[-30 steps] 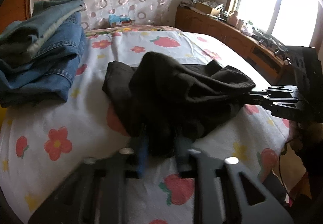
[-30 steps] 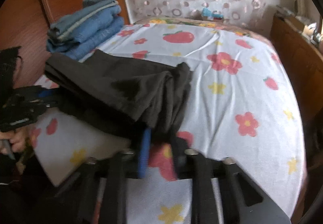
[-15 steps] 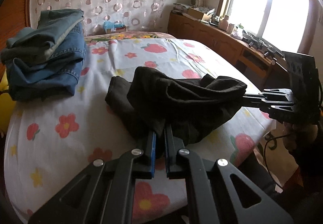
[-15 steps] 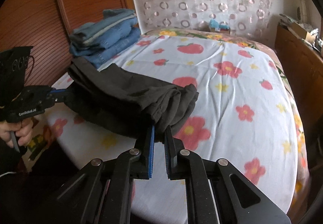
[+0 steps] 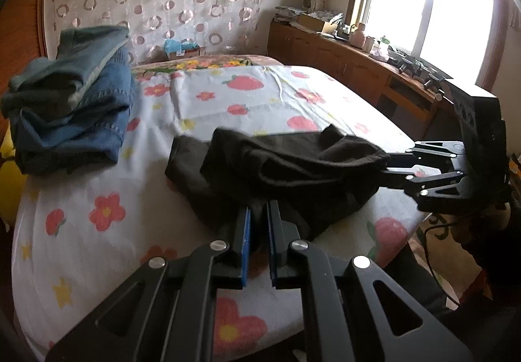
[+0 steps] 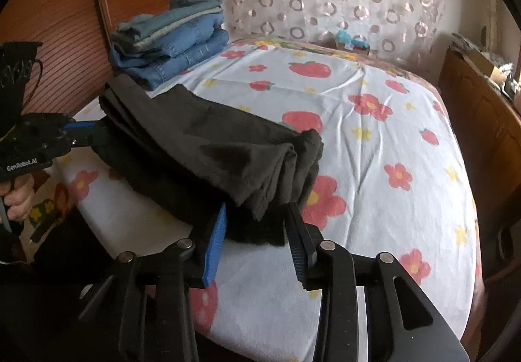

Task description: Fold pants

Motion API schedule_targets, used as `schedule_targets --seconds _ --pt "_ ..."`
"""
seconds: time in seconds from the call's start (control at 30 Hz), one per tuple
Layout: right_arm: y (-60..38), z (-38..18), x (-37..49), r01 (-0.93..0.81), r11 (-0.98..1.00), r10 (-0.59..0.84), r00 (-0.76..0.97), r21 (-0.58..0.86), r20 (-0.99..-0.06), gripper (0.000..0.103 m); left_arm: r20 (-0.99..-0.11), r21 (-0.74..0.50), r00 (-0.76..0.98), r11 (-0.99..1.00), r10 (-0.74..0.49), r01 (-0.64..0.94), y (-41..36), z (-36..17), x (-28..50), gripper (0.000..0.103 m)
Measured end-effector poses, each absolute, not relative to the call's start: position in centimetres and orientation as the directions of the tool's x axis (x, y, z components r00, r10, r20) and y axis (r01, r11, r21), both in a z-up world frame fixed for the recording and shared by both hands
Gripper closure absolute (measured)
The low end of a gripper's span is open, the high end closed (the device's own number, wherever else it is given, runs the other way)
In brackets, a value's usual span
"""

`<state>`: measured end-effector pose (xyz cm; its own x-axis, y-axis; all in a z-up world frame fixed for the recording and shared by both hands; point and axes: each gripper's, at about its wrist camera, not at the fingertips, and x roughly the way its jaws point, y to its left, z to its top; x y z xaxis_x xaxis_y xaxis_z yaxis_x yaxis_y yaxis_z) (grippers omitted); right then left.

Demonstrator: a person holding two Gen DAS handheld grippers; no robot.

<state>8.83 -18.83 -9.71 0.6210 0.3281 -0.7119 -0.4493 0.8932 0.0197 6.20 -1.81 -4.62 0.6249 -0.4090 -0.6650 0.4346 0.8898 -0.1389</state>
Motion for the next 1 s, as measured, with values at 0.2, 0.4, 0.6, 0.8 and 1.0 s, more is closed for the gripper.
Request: schedule_targets --seconds 0.2,0.4,0.6,0.8,1.0 --pt "-18.0 -8.4 11.0 -0.447 0.895 0.312 0.655 -0.02 -0.688 0.067 -0.664 -0.139 0.626 0.89 -0.409 0.434 -2.4 -4.0 8.7 0.096" --pt "-18.7 -7.5 14.2 -0.388 0.922 0.283 0.679 -0.004 -0.677 0.067 -0.664 -0.159 0.631 0.9 -0.401 0.405 -1.7 -4.3 9.3 0.093" --pt "-19.1 -7.8 15.1 -0.359 0.933 0.272 0.672 0.02 -0.689 0.067 -0.67 -0.158 0.626 0.9 -0.4 0.406 -1.3 -4.9 7.8 0.092" --pt "-19.3 -7.9 14.6 -0.35 0.936 0.268 0.675 0.021 -0.687 0.067 -0.691 -0.165 0.609 0.905 -0.389 0.391 -0.5 -6.3 6.4 0.092" --pt "-18.7 -7.8 15.7 -0.397 0.916 0.32 0.644 0.054 -0.695 0.067 -0.715 -0.171 0.588 0.911 -0.377 0.377 -0.1 -7.6 6.5 0.092"
